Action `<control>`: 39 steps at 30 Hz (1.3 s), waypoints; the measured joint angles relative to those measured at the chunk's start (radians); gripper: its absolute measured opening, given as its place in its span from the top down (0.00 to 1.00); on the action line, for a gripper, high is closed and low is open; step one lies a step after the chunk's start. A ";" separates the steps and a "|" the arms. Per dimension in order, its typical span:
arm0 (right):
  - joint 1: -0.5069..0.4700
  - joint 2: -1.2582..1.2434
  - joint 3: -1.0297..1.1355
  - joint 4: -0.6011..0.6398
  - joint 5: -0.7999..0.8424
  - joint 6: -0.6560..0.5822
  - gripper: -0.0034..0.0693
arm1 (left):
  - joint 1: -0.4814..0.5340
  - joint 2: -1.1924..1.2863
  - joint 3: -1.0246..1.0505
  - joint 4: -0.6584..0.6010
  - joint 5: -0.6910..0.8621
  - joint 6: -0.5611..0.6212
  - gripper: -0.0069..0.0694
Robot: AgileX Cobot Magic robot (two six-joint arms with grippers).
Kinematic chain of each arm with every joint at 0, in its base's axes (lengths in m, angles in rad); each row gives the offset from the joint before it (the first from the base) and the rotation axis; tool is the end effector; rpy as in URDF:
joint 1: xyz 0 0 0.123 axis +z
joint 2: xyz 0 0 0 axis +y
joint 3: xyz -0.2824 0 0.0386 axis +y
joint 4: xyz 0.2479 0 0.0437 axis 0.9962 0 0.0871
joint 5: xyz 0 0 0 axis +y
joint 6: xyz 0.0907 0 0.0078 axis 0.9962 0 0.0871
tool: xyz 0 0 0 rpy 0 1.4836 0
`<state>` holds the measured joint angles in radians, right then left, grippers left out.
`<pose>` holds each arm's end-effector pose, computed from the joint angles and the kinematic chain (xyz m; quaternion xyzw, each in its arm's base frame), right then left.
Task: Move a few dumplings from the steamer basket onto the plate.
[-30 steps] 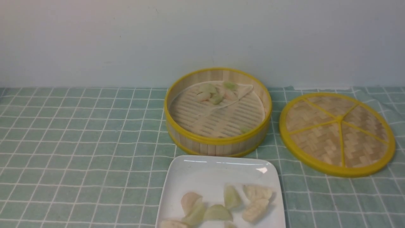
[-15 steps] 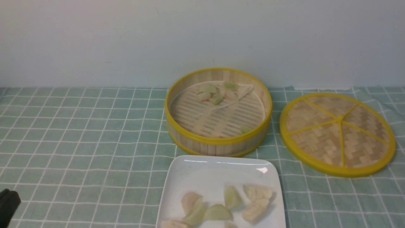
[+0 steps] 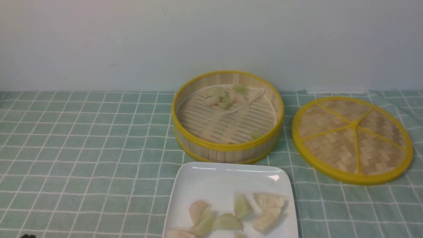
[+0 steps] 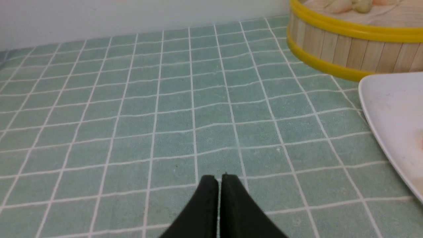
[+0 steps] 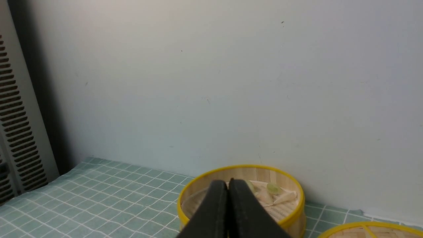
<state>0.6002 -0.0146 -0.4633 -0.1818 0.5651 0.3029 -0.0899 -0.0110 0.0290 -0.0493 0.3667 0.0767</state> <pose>0.0113 -0.0029 0.3108 -0.1239 0.6935 0.2276 0.6723 0.0525 -0.0064 0.1710 0.0537 0.8022 -0.0247 0.5942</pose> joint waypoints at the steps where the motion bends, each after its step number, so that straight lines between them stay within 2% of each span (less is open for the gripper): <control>1: 0.000 0.000 0.000 0.000 0.000 0.000 0.97 | 0.000 0.000 0.000 0.000 0.001 0.000 0.92; 26: 0.000 0.000 0.002 -0.003 0.000 0.000 0.97 | 0.000 0.000 0.000 0.000 0.002 0.000 0.92; 29: -0.024 0.000 0.020 -0.003 -0.017 0.000 0.97 | 0.000 0.000 0.000 0.000 0.002 0.000 0.92; 31: -0.135 0.000 0.082 -0.003 -0.083 0.000 0.97 | 0.000 0.000 0.000 0.000 0.002 0.000 0.92; 32: -0.135 0.000 0.088 -0.003 -0.088 0.000 0.97 | 0.000 0.000 0.000 0.000 0.002 0.000 0.92; 33: -0.242 0.000 0.157 -0.003 -0.138 0.000 0.97 | 0.000 0.000 0.000 0.000 0.002 0.000 0.92; 35: -0.297 0.000 0.209 -0.003 -0.169 0.000 0.97 | 0.000 0.000 0.000 0.000 0.002 0.000 0.92; 37: -0.425 0.000 0.322 -0.003 -0.218 0.000 0.97 | 0.000 0.000 0.000 0.000 0.003 0.000 0.92; 39: -0.511 0.000 0.406 -0.003 -0.248 0.000 0.97 | 0.000 0.000 0.000 0.000 0.003 0.000 0.92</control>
<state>0.0888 -0.0146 -0.0571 -0.1847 0.3173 0.3029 -0.0899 -0.0110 0.0290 -0.0493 0.3699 0.0767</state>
